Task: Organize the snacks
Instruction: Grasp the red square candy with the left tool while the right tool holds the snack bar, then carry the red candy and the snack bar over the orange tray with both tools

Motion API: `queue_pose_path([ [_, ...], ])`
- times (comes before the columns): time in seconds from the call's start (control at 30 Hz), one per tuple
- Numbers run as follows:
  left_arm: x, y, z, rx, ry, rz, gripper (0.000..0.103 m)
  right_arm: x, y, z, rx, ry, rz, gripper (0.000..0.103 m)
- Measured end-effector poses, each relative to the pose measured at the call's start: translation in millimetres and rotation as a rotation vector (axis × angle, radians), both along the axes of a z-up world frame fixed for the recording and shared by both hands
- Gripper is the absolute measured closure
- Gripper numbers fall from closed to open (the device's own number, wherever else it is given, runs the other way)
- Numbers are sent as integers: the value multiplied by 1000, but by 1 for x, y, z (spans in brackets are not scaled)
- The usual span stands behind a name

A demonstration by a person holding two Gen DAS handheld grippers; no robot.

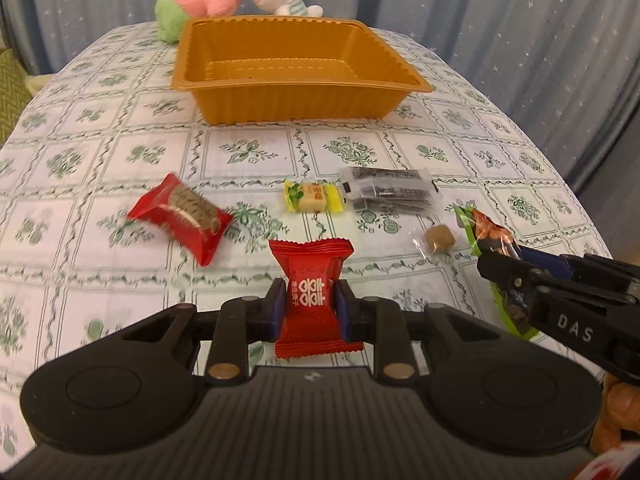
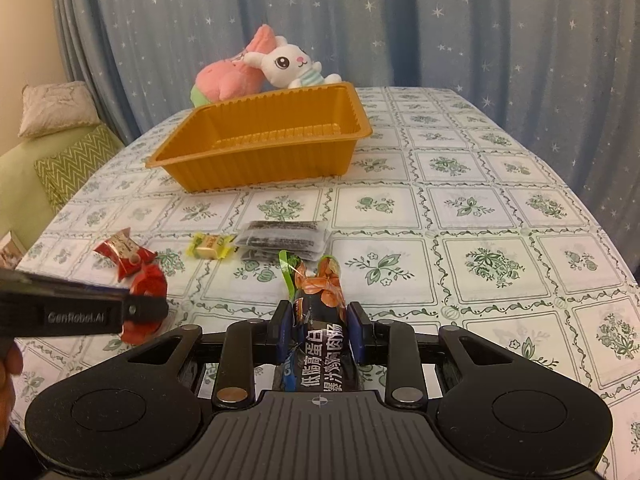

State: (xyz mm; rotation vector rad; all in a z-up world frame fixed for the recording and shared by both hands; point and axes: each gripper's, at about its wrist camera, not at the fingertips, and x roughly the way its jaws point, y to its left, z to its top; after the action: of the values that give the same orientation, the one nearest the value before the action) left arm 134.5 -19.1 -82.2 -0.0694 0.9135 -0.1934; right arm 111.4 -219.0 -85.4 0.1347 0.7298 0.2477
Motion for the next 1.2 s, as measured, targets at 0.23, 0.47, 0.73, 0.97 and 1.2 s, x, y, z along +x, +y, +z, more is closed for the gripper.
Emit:
queue_pose_path([
  [0.23,-16,2,7,-7,4,21,80,-7,2,9,6,-9,5,73],
  [0.47,-24,6,16,-12,-7,31,80,-12,6,18,9,-16,6,73],
  [0.73,-29,8,26,-21,-25,36,80,-13,7,27,14,-10,-1,73],
  [0.97,-27,6,36,-19,-44,27,80,-7,6,33,9,26,-15,73],
  [1.2,-23,5,46,-18,-63,16,80,0,3,39,14,43,-21,73],
])
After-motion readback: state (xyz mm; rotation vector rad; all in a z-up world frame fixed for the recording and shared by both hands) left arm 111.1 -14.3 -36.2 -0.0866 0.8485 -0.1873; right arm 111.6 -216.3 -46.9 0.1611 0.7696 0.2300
